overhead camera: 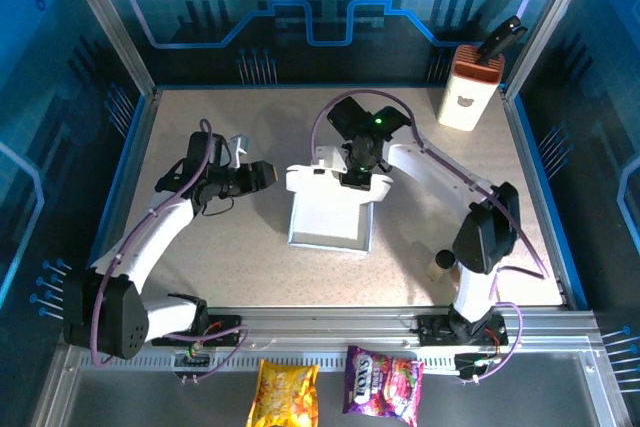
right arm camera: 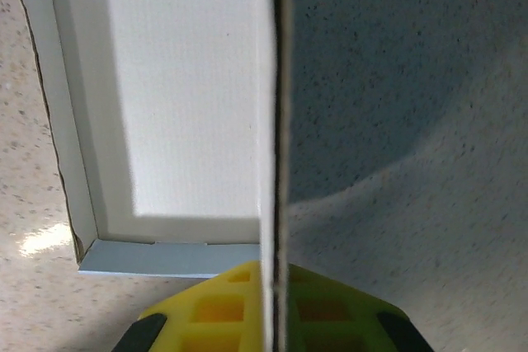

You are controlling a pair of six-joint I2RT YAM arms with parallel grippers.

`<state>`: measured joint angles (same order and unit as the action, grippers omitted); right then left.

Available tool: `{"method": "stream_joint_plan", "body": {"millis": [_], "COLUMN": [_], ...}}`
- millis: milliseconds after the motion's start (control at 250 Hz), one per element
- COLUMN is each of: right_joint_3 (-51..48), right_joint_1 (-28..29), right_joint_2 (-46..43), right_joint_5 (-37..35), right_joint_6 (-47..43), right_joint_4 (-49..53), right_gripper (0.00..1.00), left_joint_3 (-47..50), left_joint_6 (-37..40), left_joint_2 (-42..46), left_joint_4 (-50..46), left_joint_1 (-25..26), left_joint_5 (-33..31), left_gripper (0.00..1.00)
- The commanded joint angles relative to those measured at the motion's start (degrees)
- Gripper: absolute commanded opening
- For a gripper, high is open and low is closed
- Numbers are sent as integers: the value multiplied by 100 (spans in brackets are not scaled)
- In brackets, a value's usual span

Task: Fold the paper box

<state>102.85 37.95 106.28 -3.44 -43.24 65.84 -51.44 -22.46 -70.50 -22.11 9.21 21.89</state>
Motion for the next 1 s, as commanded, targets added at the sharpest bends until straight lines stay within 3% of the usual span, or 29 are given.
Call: {"method": "stream_joint_plan", "body": {"millis": [0, 196, 396, 663, 787, 995], "right_joint_3": [480, 892, 584, -2001, -3333, -5021], "right_joint_1": [22, -74, -376, -1169, -1638, -2307], "right_joint_2": [504, 787, 39, -1990, -2838, -3651], "right_joint_5": [11, 499, 1145, 1538, 1605, 2292], "right_joint_6": [-808, -750, 79, 2006, 3045, 4314], "right_joint_4": [123, -78, -727, -3160, -4254, -5623], "right_gripper": [7, 26, 45, 65, 81, 81], "left_joint_3": [162, 422, 664, 1007, 1174, 1417], "left_joint_6": [259, 384, 497, 972, 1184, 1421], "left_joint_2": [199, 336, 402, 371, 330, 220], "left_joint_4": [270, 675, 1190, 1978, 2329, 2829], "left_joint_1": [-43, -42, -4, 335, 453, 483], "left_joint_5": [52, 67, 105, -118, -125, -317], "left_gripper": [65, 63, 61, 61, 61, 61]}}
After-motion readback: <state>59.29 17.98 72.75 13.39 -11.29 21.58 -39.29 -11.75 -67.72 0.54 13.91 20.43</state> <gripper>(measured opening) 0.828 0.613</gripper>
